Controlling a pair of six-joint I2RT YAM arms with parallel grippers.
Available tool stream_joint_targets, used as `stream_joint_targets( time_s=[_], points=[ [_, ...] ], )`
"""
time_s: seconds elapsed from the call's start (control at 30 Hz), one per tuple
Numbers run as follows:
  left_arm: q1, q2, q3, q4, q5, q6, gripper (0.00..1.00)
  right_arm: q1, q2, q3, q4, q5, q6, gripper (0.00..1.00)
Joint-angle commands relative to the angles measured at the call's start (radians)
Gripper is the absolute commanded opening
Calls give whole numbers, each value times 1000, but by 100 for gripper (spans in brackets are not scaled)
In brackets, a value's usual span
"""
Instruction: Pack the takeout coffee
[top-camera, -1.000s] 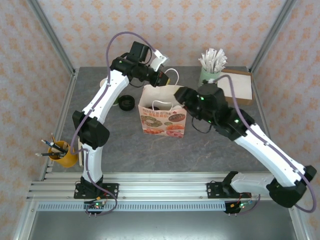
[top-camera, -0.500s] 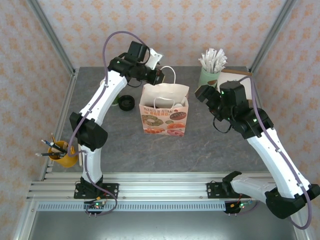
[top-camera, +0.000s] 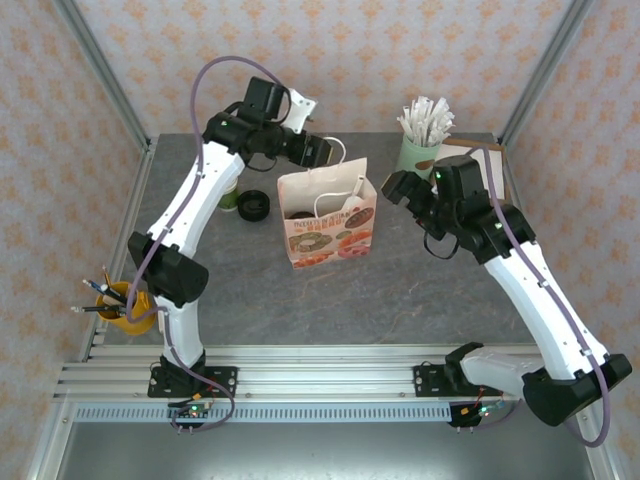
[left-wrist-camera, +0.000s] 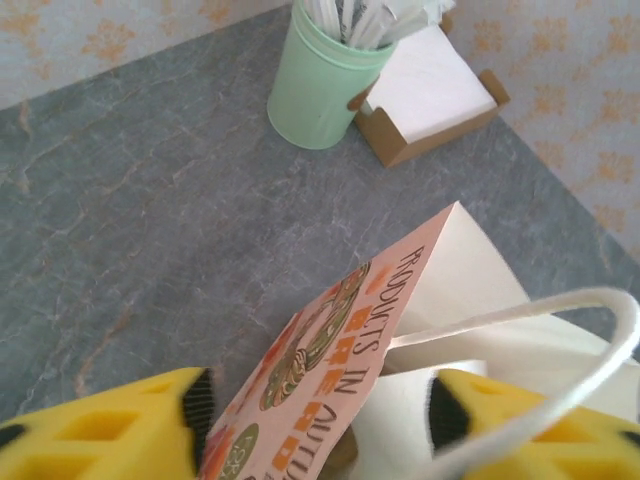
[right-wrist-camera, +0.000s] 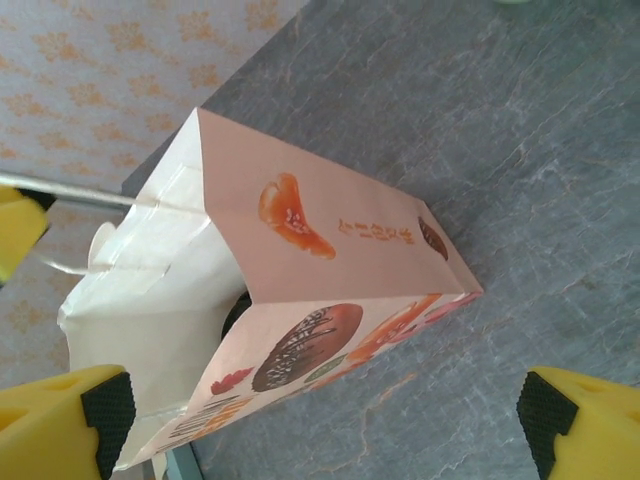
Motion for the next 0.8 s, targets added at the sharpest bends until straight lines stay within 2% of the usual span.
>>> stream_joint_targets(
  time_s=[0.0,0.2,0.27,0.33,0.37,0.47,0.6,0.77],
  points=[
    [50,-131,-26,22,39,23,72,-25,-10,27,31,76,-25,99],
    [191,-303,-215,77,100,41,82,-85,17,11,91,246,-54,99],
    [229,-389,-334,140,68,49,86,-108,35,5,92,338,-71,99],
    [248,-475,-468,223,-46,45,93,-134,42,-11,92,450,-79,99],
    [253,-514,-539,266,-142,37,99,-150,67,-26,100,499,-88,99],
    [291,-582,-709,381,-320,-26,100,-208,100,-86,136,585,-108,99],
    [311,-621,-898,475,-612,-72,100,-282,161,-208,255,606,-200,100],
    [317,-643,-1122,612,-805,-93,100,-363,261,-370,498,531,-380,100]
  ],
)
